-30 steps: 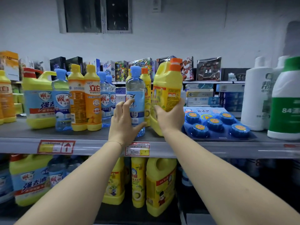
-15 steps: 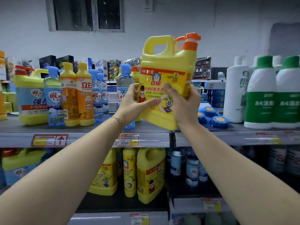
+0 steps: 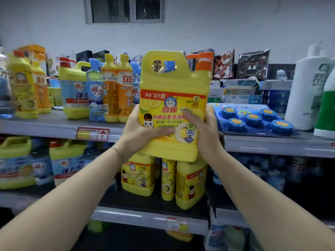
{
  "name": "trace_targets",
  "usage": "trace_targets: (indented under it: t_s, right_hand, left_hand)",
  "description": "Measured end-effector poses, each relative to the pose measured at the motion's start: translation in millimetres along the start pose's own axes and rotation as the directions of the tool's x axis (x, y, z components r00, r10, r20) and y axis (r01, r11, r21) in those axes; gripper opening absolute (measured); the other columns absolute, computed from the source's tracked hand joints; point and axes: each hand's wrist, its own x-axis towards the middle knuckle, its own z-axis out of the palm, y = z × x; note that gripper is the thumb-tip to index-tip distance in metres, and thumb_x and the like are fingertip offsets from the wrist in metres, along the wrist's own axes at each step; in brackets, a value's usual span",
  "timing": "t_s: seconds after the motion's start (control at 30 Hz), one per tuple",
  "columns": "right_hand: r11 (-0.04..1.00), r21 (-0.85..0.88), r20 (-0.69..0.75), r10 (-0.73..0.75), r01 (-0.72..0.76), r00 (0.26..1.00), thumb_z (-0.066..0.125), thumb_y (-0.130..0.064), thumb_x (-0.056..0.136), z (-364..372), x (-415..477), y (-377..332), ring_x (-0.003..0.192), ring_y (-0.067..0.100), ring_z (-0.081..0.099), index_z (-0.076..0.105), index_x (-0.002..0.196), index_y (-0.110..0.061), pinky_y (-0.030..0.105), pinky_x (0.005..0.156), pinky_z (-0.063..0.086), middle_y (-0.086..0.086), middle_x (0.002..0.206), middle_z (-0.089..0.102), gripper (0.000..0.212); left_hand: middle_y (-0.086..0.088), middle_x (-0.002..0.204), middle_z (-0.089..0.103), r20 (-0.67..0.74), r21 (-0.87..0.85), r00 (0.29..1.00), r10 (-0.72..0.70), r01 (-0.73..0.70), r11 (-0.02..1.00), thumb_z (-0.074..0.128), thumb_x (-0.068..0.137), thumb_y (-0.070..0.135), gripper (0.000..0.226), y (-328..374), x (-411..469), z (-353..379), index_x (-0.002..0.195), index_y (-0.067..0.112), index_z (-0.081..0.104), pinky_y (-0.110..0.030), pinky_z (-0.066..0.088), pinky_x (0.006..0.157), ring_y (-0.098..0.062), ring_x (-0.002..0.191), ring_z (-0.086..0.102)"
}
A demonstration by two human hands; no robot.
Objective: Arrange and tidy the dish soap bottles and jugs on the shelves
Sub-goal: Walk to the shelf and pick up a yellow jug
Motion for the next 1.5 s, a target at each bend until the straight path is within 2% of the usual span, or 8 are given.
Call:
trace_targets:
  t_s: [0.13, 0.23, 0.47, 0.73, 0.9, 1.07, 1.23, 1.5]
  right_hand:
    - [0.991, -0.101, 0.028, -0.087, 0.089, 0.996, 0.074, -0.014, 0.077, 34.3, -3.3, 19.6, 0.091, 0.021, 0.070, 0.041, 0.113, -0.004, 0.033, 0.069, 0.056, 0.008, 0.102, 0.067, 0.050]
    - [0.960, -0.224, 0.035, -0.167, 0.170, 0.985, 0.074, -0.032, 0.073, 65.4, -6.1, 41.5, 0.097, 0.021, 0.068, 0.048, 0.107, -0.014, 0.041, 0.078, 0.057, 0.007, 0.106, 0.068, 0.047]
    - [0.846, -0.453, 0.085, -0.271, 0.279, 0.959, 0.072, -0.035, 0.080, 150.2, -21.9, 112.9, 0.090, 0.008, 0.069, 0.054, 0.113, -0.011, 0.032, 0.073, 0.058, -0.004, 0.102, 0.070, 0.045]
    - [0.472, -0.759, 0.295, -0.363, 0.447, 0.884, 0.046, -0.070, 0.082, 227.8, -39.9, 199.0, 0.065, 0.013, 0.068, 0.051, 0.110, -0.002, 0.018, 0.049, 0.049, 0.001, 0.086, 0.071, 0.074]
    - [0.415, -0.870, 0.261, -0.065, 0.264, 0.963, 0.040, -0.077, 0.077, 252.1, -49.2, 246.3, 0.080, 0.022, 0.068, 0.040, 0.123, -0.009, 0.034, 0.059, 0.053, 0.002, 0.100, 0.069, 0.082]
    - [0.612, -0.787, 0.198, 0.379, -0.084, 0.904, 0.059, -0.048, 0.086, 265.3, -42.9, 281.7, 0.109, 0.017, 0.059, 0.034, 0.132, -0.015, 0.040, 0.090, 0.053, -0.006, 0.118, 0.059, 0.062]
    - [0.440, -0.888, 0.086, 0.443, -0.133, 0.892, 0.057, -0.058, 0.084, 265.2, -30.2, 306.8, 0.112, 0.022, 0.059, 0.024, 0.140, -0.022, 0.040, 0.092, 0.050, 0.000, 0.129, 0.057, 0.075]
    - [0.409, -0.906, 0.065, 0.384, -0.107, 0.921, 0.054, -0.061, 0.082, 262.2, -32.7, 336.7, 0.102, 0.026, 0.064, 0.041, 0.123, -0.011, 0.045, 0.084, 0.053, 0.010, 0.117, 0.064, 0.066]
  left_hand:
    - [0.004, 0.105, 0.070, -0.043, 0.017, 0.999, 0.005, -0.004, 1.000, 0.084, 0.049, 0.033, 0.082, -6.3, -16.2, -37.2, 0.121, 0.015, 0.049, -0.018, 0.055, 0.070, -0.003, 0.091, 0.069]
    - [0.011, 0.105, 0.065, -0.041, 0.054, 0.999, 0.017, -0.015, 0.998, 0.073, 0.067, 0.030, 0.064, -13.7, -22.1, -74.6, 0.123, 0.016, 0.047, -0.009, 0.050, 0.066, 0.009, 0.085, 0.065]
    - [0.004, 0.111, 0.069, -0.079, 0.104, 0.996, -0.050, 0.058, 0.993, 0.085, 0.065, 0.040, 0.077, -60.7, -47.8, -184.6, 0.128, 0.014, 0.048, -0.025, 0.055, 0.078, -0.009, 0.099, 0.068]
    - [0.010, 0.105, 0.067, -0.103, 0.175, 0.984, -0.146, 0.162, 0.971, 0.079, 0.056, 0.035, 0.075, -130.3, -79.9, -294.3, 0.122, 0.020, 0.047, -0.020, 0.053, 0.077, -0.002, 0.096, 0.065]
    - [0.005, 0.106, 0.064, -0.050, 0.183, 0.980, -0.192, 0.198, 0.963, 0.083, 0.060, 0.024, 0.063, -175.1, -83.1, -334.2, 0.112, 0.028, 0.048, -0.016, 0.053, 0.072, 0.005, 0.093, 0.064]
    - [0.000, 0.120, 0.061, -0.063, 0.192, 0.955, -0.291, 0.298, 0.935, 0.087, 0.051, 0.042, 0.091, -227.1, -83.4, -357.0, 0.128, 0.023, 0.042, -0.039, 0.051, 0.096, -0.011, 0.112, 0.060]
    - [-0.003, 0.128, 0.053, -0.130, 0.218, 0.937, -0.324, 0.345, 0.913, 0.086, 0.045, 0.063, 0.098, -268.4, -77.4, -356.9, 0.127, 0.033, 0.042, -0.049, 0.048, 0.098, -0.018, 0.119, 0.053]
    - [0.003, 0.128, 0.057, -0.102, 0.362, 0.929, -0.356, 0.368, 0.856, 0.081, 0.048, 0.072, 0.099, -310.0, -68.1, -361.8, 0.131, 0.034, 0.041, -0.049, 0.048, 0.098, -0.020, 0.124, 0.051]
